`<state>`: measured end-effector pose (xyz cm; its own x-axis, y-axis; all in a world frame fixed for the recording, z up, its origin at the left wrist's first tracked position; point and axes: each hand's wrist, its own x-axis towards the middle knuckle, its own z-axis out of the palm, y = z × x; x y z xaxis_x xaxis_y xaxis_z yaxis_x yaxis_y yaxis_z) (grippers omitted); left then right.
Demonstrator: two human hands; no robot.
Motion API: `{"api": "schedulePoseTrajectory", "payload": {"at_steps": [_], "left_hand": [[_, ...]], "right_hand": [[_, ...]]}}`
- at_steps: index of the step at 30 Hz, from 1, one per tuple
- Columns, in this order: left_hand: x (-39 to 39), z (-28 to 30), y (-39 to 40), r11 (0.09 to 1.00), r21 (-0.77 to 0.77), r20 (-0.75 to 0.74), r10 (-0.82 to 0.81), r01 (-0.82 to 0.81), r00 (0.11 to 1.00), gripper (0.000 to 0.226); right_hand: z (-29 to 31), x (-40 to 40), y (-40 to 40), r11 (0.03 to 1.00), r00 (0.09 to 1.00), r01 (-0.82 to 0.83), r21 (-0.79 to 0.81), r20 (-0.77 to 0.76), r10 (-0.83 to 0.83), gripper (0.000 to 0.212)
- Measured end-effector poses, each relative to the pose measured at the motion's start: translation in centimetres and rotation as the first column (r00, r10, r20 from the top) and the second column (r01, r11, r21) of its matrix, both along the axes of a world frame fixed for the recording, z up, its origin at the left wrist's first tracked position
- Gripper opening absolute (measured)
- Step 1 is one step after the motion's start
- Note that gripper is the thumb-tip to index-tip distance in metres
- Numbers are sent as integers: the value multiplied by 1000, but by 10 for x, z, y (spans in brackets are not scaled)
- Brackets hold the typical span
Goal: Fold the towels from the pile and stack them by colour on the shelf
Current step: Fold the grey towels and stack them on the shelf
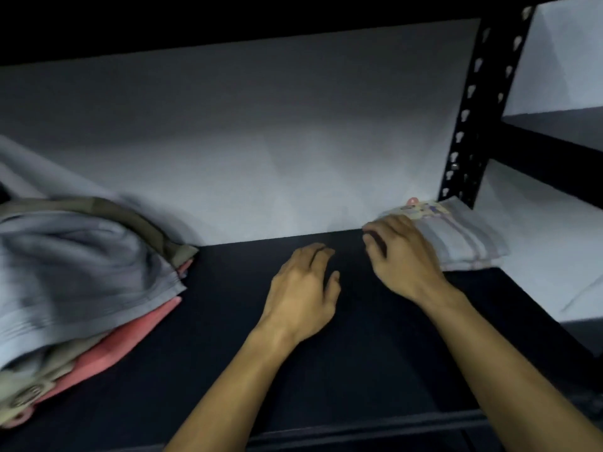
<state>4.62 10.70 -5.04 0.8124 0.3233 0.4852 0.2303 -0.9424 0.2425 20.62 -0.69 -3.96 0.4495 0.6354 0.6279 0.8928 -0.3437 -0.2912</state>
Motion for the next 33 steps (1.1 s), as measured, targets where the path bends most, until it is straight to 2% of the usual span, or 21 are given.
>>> {"api": "schedulePoseTrajectory", "payload": {"at_steps": [6, 10, 13, 14, 16, 17, 18, 20, 22, 24, 27, 30, 33], "left_hand": [[-114, 36, 71, 937, 220, 102, 255, -272, 962, 31], [-187, 67, 117, 818, 387, 37, 448, -427, 893, 30], [-233, 85, 133, 710, 489, -21, 590, -506, 807, 35], [-246, 88, 135, 690, 502, -27, 615, -522, 788, 37], [-267, 92, 138, 705, 452, -12, 617, -546, 787, 43], [-276, 93, 139, 731, 392, 5, 605, -558, 796, 43], [-284, 94, 141, 759, 320, 25, 592, -567, 806, 40], [-297, 92, 146, 796, 202, 53, 573, -570, 818, 32], [-308, 89, 149, 819, 150, 54, 553, -554, 831, 32], [-315, 87, 148, 849, 108, 65, 513, -517, 856, 35], [-317, 86, 138, 896, 39, 67, 440, -443, 896, 42], [-315, 82, 128, 910, 109, 29, 398, -399, 917, 59], [-305, 78, 129, 867, 255, 21, 436, -427, 900, 68]], "right_hand": [[8, -96, 99, 931, 928, -347, -110, -187, 324, 27], [23, -162, 162, 871, 853, -481, -100, -280, 440, 32], [36, -210, 197, 815, 779, -580, -18, -305, 548, 51], [39, -224, 204, 770, 721, -637, 38, -324, 613, 60], [42, -248, 214, 645, 581, -756, 112, -339, 739, 81], [40, -258, 217, 603, 553, -793, 89, -313, 772, 92], [38, -265, 219, 591, 562, -806, 37, -269, 782, 98], [34, -274, 222, 633, 628, -773, -29, -172, 759, 90], [33, -280, 226, 651, 643, -755, 80, -106, 759, 65], [32, -282, 230, 614, 600, -756, 227, -134, 789, 48], [36, -277, 233, 560, 529, -760, 330, -186, 828, 38], [41, -274, 233, 548, 549, -733, 403, -125, 826, 34], [47, -271, 231, 535, 591, -700, 474, -36, 806, 30]]}}
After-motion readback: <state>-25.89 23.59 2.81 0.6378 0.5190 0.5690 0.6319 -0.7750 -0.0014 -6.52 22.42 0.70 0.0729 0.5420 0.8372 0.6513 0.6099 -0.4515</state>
